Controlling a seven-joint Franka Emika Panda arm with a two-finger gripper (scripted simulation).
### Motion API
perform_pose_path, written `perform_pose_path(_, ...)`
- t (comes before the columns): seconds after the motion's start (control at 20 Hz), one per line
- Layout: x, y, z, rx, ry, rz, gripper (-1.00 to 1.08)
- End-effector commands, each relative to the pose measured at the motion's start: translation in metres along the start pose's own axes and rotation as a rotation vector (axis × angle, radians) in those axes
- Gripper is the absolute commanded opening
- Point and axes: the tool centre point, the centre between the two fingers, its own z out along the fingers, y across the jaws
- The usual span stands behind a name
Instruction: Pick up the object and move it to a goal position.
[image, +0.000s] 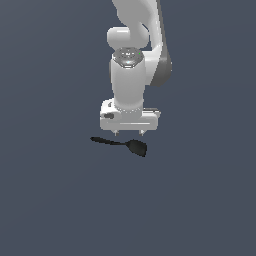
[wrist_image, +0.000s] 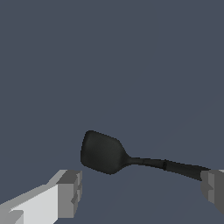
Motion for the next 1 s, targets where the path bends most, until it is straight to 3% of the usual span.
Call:
perform_pose_path(0.0,0.000,0.001,0.001,0.000,0.000,-0.008,1.00)
perform_pose_path(0.5,-0.003,0.008,0.012,-0.007,-0.003,-0.122,1.00)
perform_pose_path(0.95,-0.009,0.020,0.032,-0.015,-0.009,-0.323,1.00)
